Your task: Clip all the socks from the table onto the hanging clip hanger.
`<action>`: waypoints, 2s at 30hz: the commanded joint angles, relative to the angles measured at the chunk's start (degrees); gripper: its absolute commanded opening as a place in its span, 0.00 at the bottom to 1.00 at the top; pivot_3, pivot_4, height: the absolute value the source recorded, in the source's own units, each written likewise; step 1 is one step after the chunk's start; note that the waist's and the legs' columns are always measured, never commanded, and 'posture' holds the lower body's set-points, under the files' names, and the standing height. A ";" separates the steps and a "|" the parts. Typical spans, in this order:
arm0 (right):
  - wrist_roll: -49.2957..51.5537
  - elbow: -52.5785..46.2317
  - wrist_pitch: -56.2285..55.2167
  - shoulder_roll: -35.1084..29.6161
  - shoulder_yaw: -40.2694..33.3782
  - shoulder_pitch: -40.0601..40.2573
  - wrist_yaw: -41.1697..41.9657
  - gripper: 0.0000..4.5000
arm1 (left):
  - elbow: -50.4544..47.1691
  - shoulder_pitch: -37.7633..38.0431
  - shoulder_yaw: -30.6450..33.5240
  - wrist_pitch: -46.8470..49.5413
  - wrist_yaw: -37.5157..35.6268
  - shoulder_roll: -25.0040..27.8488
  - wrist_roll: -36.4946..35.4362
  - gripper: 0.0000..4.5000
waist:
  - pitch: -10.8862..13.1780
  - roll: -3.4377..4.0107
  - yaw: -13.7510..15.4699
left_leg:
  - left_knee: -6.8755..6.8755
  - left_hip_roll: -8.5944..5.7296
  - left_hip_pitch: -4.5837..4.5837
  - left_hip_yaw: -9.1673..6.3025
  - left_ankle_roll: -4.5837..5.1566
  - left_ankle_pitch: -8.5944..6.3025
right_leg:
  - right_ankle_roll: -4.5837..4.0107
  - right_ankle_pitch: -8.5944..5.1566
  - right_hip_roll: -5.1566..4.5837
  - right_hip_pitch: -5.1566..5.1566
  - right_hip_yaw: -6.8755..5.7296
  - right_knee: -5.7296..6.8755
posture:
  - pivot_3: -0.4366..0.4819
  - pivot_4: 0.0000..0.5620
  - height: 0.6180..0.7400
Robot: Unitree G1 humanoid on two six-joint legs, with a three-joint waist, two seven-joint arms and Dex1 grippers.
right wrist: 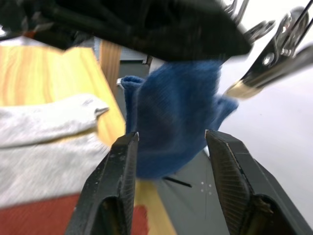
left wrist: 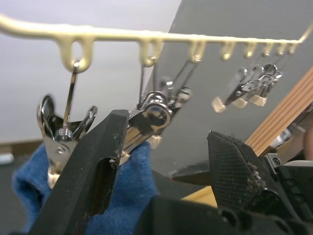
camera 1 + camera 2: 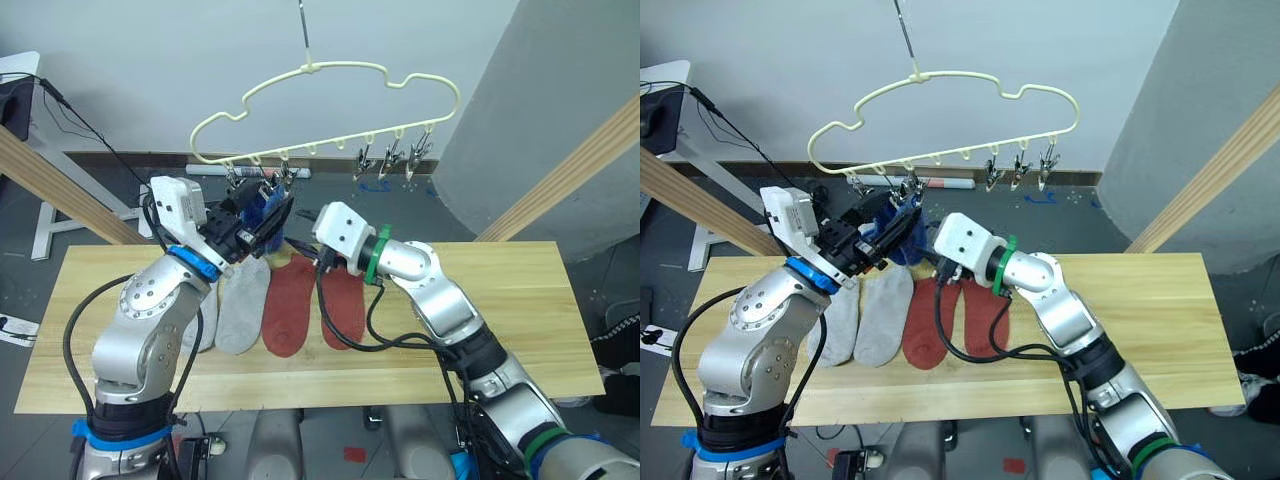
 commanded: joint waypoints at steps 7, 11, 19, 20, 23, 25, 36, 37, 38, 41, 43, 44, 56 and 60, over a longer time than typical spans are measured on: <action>7.27 -25.36 14.33 -9.07 -6.33 9.54 4.30 0.51 | -4.01 6.51 -6.24 -11.27 -0.77 -3.08 7.29 0.66 | 0.05 0.04 -0.11 | -0.02 0.01 -0.01 0.01 0.07 -0.04 | 0.17 -0.10 -0.07 0.01 0.00 -0.12 | 0.44 0.72 0.68; 11.60 -31.31 19.91 -12.47 -11.12 11.05 4.83 0.51 | -0.78 5.75 -8.18 -12.96 2.81 -6.32 11.62 0.66 | 0.05 0.03 -0.17 | -0.01 0.00 -0.01 0.01 0.16 -0.08 | 0.18 -0.10 -0.02 0.03 0.02 -0.15 | 0.43 0.72 0.68; 17.22 -35.57 26.10 -16.64 -15.96 10.19 4.79 0.51 | 4.63 0.77 -8.66 -15.14 9.05 -12.18 16.24 0.66 | 0.06 0.02 -0.32 | -0.01 -0.02 -0.03 0.04 0.23 -0.11 | 0.19 -0.10 0.15 0.04 0.05 -0.24 | 0.36 0.70 0.68; 17.70 -35.71 26.44 -16.93 -16.25 9.93 4.78 0.51 | 4.95 0.51 -8.80 -15.27 9.14 -12.40 16.50 0.66 | 0.06 0.02 -0.38 | 0.00 -0.02 -0.04 0.04 0.23 -0.11 | 0.18 -0.10 0.15 0.04 0.05 -0.26 | 0.36 0.70 0.68; 19.57 -35.59 26.73 -17.89 -17.37 8.85 5.10 0.51 | 6.40 -0.90 -8.75 -15.25 10.52 -13.49 17.48 0.66 | 0.06 0.02 -0.46 | -0.01 -0.02 -0.04 0.06 0.23 -0.11 | 0.17 -0.09 0.14 0.03 0.05 -0.27 | 0.34 0.71 0.68; 21.14 -35.10 26.39 -18.24 -18.37 8.06 5.47 0.51 | 7.54 -2.24 -8.78 -15.66 11.18 -14.16 18.07 0.66 | 0.07 0.00 -0.48 | -0.01 -0.03 -0.04 0.06 0.23 -0.12 | 0.17 -0.10 0.15 0.03 0.05 -0.25 | 0.34 0.71 0.68; 26.28 -31.93 23.53 -20.31 -20.18 5.71 7.92 0.51 | 10.44 -6.54 -8.77 -16.48 13.91 -16.52 20.43 0.66 | 0.09 -0.02 -0.49 | 0.00 -0.03 -0.05 0.05 0.25 -0.13 | 0.10 -0.05 0.15 0.04 0.03 -0.26 | 0.34 0.71 0.68; 26.44 -31.62 23.29 -20.45 -20.22 5.56 8.02 0.51 | 10.69 -6.89 -8.64 -16.45 14.32 -16.65 20.69 0.66 | 0.09 -0.02 -0.49 | 0.00 -0.03 -0.05 0.05 0.25 -0.13 | 0.07 -0.03 0.15 0.04 0.02 -0.26 | 0.34 0.71 0.68; 26.62 -31.34 23.09 -20.61 -20.26 5.46 8.08 0.51 | 10.92 -7.19 -8.52 -16.37 14.69 -16.76 20.92 0.66 | 0.09 -0.02 -0.49 | 0.00 -0.04 -0.05 0.05 0.25 -0.13 | 0.07 -0.03 0.15 0.04 0.02 -0.25 | 0.34 0.71 0.68; 27.06 -30.84 22.61 -21.01 -20.24 5.35 8.06 0.51 | 11.33 -7.55 -8.45 -16.32 15.39 -16.89 21.63 0.66 | 0.09 -0.03 -0.49 | 0.00 -0.03 -0.05 0.04 0.26 -0.13 | 0.10 -0.04 0.15 0.04 0.03 -0.25 | 0.34 0.71 0.68; 27.31 -30.66 22.41 -21.07 -20.26 5.38 7.98 0.51 | 11.62 -7.83 -8.54 -16.37 15.87 -16.97 22.12 0.66 | 0.09 -0.03 -0.49 | 0.00 -0.04 -0.05 0.05 0.25 -0.13 | 0.09 -0.03 0.15 0.04 0.03 -0.25 | 0.34 0.71 0.68; 27.39 -30.61 22.33 -21.10 -20.26 5.40 7.93 0.51 | 11.78 -8.06 -8.55 -16.23 16.11 -17.11 22.27 0.66 | 0.09 -0.03 -0.49 | 0.00 -0.04 -0.06 0.05 0.25 -0.12 | 0.08 -0.03 0.15 0.04 0.03 -0.25 | 0.34 0.71 0.68; 27.88 -30.61 22.45 -21.27 -20.18 5.59 7.36 0.51 | 11.45 -8.66 -8.27 -14.85 18.38 -17.99 22.70 0.66 | 0.09 -0.03 -0.48 | 0.01 -0.03 -0.06 0.05 0.15 -0.07 | 0.06 -0.01 0.14 0.05 0.01 -0.25 | 0.34 0.71 0.68; 28.13 -30.67 22.52 -21.34 -20.16 5.67 7.14 0.51 | 11.35 -8.47 -8.50 -14.75 18.25 -17.72 22.62 0.62 | 0.09 -0.03 -0.48 | 0.01 -0.03 -0.06 0.05 0.15 -0.07 | 0.07 0.00 0.14 0.05 0.02 -0.24 | 0.34 0.71 0.68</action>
